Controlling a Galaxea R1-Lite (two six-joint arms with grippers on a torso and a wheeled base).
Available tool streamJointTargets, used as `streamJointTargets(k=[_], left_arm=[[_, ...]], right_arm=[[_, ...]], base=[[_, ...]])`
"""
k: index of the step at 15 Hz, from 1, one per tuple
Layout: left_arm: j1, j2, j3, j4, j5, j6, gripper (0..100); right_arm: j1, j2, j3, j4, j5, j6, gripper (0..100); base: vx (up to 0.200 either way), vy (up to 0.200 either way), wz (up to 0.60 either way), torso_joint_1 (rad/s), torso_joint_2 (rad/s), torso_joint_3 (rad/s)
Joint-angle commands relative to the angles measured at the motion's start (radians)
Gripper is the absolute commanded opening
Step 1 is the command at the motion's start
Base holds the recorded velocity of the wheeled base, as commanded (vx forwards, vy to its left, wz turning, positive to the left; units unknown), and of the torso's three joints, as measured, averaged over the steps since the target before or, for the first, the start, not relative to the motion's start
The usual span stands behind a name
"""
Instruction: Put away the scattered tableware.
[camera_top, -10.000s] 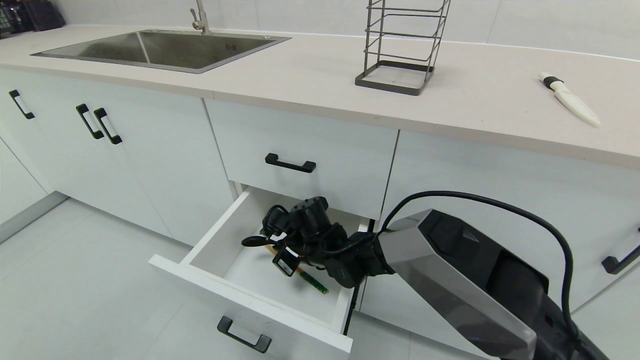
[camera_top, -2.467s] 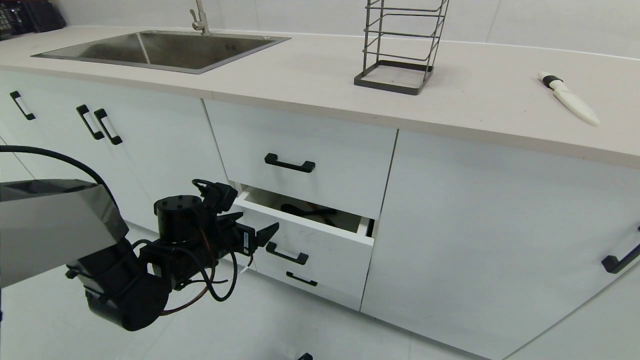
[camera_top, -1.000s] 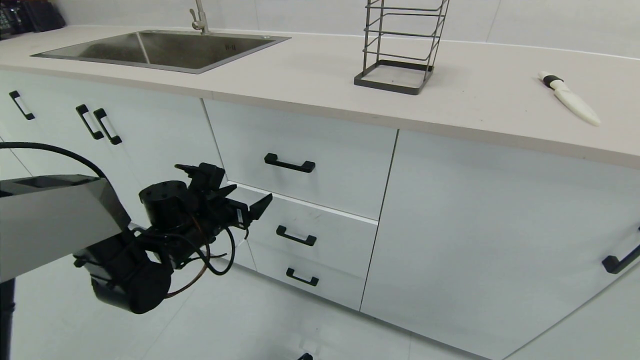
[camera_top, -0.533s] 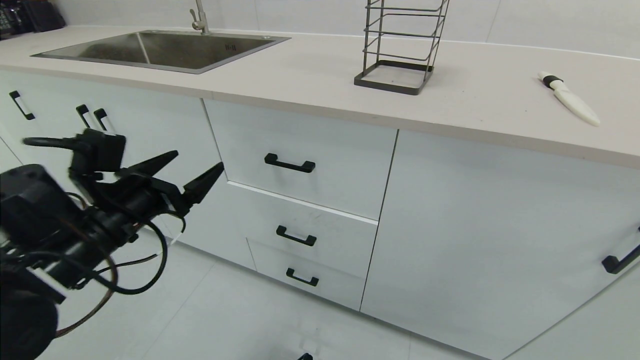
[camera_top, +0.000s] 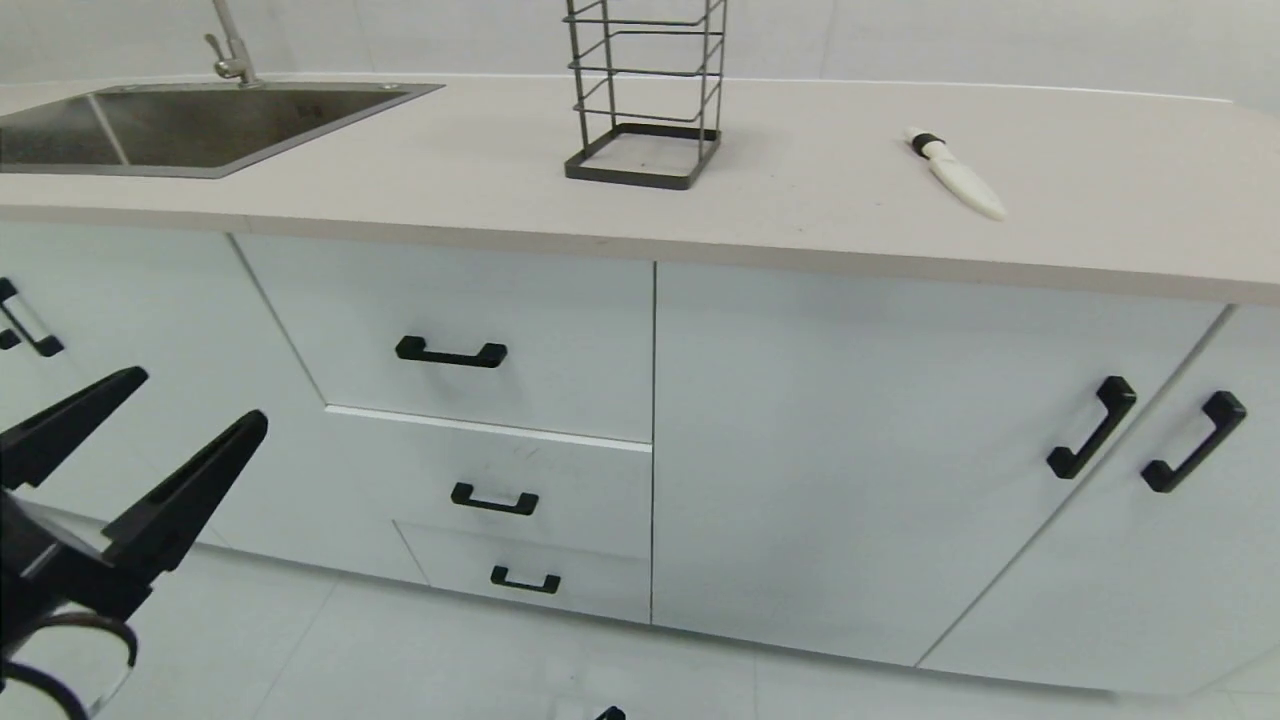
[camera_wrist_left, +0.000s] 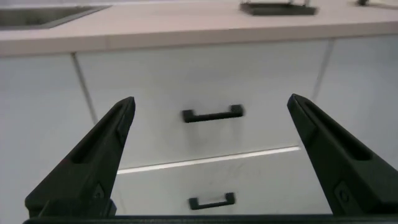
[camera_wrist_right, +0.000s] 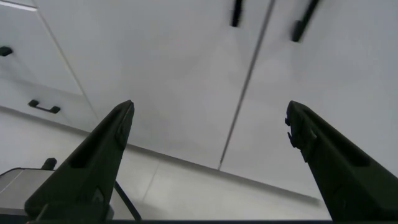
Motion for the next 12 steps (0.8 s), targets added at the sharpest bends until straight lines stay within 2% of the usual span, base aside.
streamJointTargets(k=[1, 2, 3, 4, 6, 7, 8, 10, 11, 12], left_arm=[[0.09, -0.347, 0.037, 0.267, 0.004, -0.002, 100], [0.101, -0.446, 0.037, 0.379, 0.004, -0.001, 100], [0.121, -0.622, 0.021, 0.582, 0.006, -0.002, 100], [0.144, -0.742, 0.009, 0.71, 0.006, -0.007, 100], [0.182, -0.97, -0.006, 0.997, 0.006, -0.011, 100], [0.18, -0.972, -0.002, 1.028, 0.008, -0.002, 100], [0.182, -0.967, 0.034, 0.994, 0.009, -0.002, 100], [0.182, -0.967, 0.037, 1.077, 0.027, 0.019, 100], [0.182, -0.967, 0.037, 1.223, 0.075, 0.035, 100], [0.182, -0.966, 0.037, 1.235, 0.118, 0.03, 100]], right_arm=[[0.0, 0.0, 0.0, 0.001, 0.001, -0.001, 100], [0.0, 0.0, 0.0, -0.001, 0.001, -0.001, 100], [0.0, 0.0, 0.0, 0.001, 0.001, -0.001, 100], [0.001, 0.0, 0.0, 0.001, 0.001, -0.001, 100], [0.001, 0.0, 0.0, -0.001, 0.001, -0.001, 100], [0.001, -0.002, 0.0, -0.001, 0.001, -0.001, 100], [0.001, -0.002, 0.0, 0.001, 0.001, -0.001, 100], [0.003, -0.002, 0.0, 0.001, 0.001, -0.001, 100], [0.003, -0.002, 0.0, -0.001, 0.001, -0.001, 100], [0.003, -0.002, 0.0, 0.001, 0.001, -0.001, 100]], base=[[0.0, 0.0, 0.0, 0.0, 0.0, 0.0], [0.0, 0.0, 0.0, 0.0, 0.0, 0.0], [0.0, 0.0, 0.0, 0.0, 0.0, 0.0], [0.0, 0.0, 0.0, 0.0, 0.0, 0.0], [0.0, 0.0, -0.6, 0.0, 0.0, 0.007], [0.0, 0.0, -0.6, -0.002, 0.0, 0.012], [0.0, 0.0, 0.0, 0.0, 0.0, 0.0], [0.0, 0.0, 0.0, 0.0, 0.0, 0.0], [0.0, 0.0, 0.0, 0.0, 0.0, 0.0], [0.0, 0.0, 0.0, 0.0, 0.0, 0.0]])
